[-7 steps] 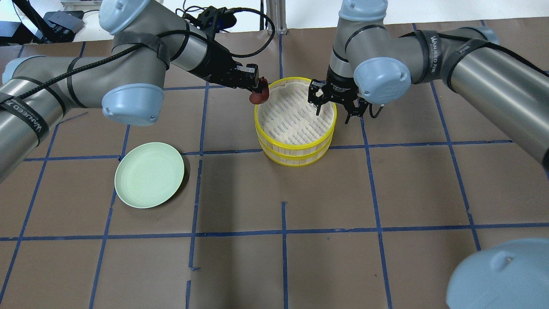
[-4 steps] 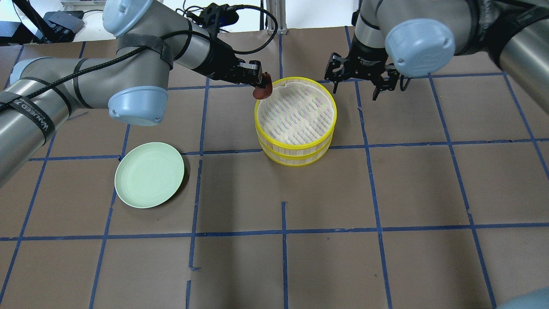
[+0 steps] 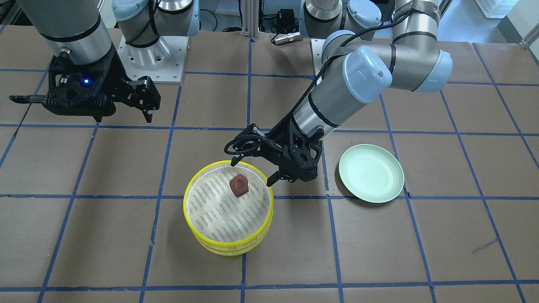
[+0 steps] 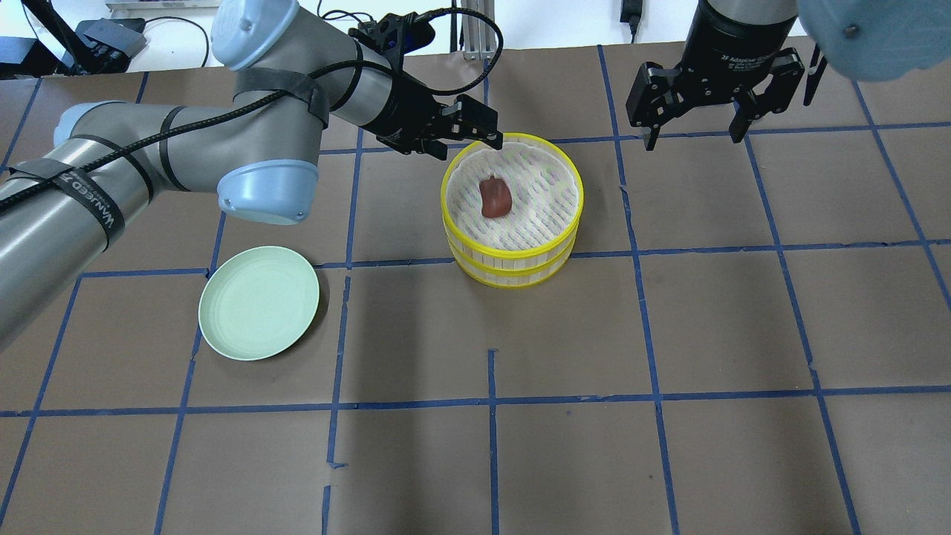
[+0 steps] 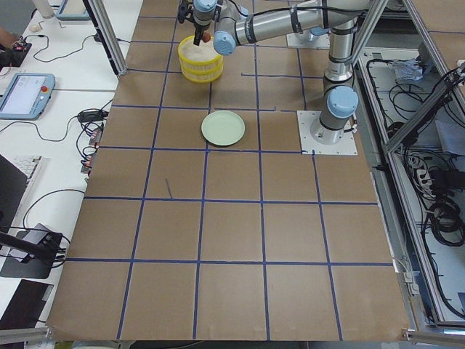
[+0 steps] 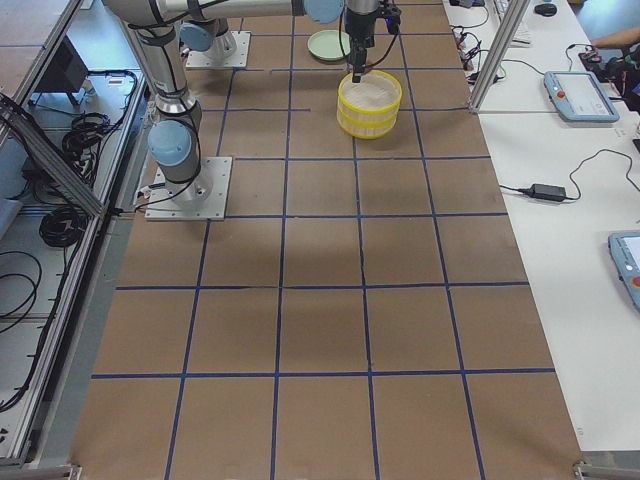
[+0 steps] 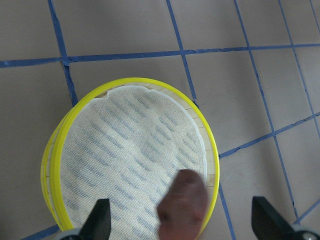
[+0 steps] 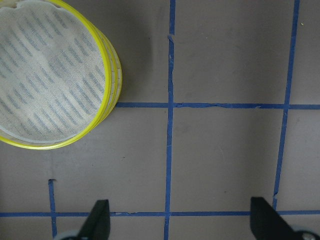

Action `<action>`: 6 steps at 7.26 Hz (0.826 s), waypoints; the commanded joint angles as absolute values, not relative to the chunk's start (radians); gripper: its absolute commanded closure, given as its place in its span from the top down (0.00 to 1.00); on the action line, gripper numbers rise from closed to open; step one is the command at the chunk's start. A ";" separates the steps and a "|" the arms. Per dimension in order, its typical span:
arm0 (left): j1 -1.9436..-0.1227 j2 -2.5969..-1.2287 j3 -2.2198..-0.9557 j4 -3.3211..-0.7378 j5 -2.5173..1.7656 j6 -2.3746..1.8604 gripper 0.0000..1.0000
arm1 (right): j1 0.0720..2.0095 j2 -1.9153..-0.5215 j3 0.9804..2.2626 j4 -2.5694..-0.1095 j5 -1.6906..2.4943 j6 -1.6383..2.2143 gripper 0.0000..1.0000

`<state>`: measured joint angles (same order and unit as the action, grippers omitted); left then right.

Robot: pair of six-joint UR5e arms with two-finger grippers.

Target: Place buns in different layers of steamer

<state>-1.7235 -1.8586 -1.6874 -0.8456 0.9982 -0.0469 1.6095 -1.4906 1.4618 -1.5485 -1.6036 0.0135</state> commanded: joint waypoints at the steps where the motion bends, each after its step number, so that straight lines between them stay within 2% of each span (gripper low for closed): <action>1: -1.753 -1.903 -1.686 -0.709 0.997 -0.148 1.00 | 1.618 -1.529 1.473 -1.572 -1.506 0.088 1.00; 6: -1.734 -1.858 -1.683 -0.754 1.014 -0.074 1.00 | 1.614 -1.526 1.459 -1.559 -1.545 0.123 1.00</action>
